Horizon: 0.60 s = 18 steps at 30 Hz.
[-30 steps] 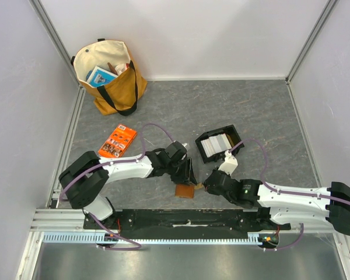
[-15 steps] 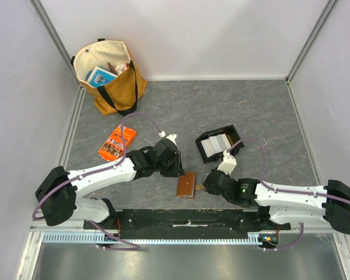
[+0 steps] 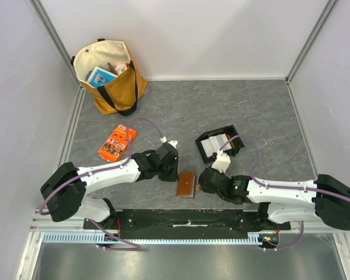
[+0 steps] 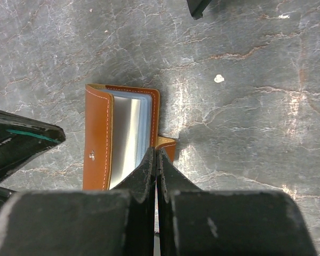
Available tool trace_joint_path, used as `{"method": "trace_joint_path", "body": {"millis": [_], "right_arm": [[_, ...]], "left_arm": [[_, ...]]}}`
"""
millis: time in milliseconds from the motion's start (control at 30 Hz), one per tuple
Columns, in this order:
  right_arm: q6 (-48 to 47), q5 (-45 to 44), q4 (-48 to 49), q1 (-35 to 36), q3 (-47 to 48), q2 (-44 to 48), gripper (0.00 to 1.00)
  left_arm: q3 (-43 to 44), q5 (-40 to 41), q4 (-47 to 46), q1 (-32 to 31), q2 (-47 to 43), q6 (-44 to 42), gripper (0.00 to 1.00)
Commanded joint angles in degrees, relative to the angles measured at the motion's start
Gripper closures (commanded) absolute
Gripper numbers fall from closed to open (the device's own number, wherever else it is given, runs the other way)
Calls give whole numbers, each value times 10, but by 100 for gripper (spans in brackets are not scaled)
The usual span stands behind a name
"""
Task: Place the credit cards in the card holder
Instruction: Close the card holder at the center of the board.
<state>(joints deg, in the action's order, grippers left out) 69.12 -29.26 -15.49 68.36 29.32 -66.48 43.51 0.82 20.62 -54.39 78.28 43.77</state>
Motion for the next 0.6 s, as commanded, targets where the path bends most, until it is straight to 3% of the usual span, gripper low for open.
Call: {"method": "trace_joint_path", "body": {"millis": [0,567], "right_arm": [[-2,-9,-2,-2,22,-5,100],[-2,-13,-2,-2,22,1,100]], "left_arm": [[-4,-40,-57,1,17,-23,98],[-25,-94,-115,0,42,-11,98]]}}
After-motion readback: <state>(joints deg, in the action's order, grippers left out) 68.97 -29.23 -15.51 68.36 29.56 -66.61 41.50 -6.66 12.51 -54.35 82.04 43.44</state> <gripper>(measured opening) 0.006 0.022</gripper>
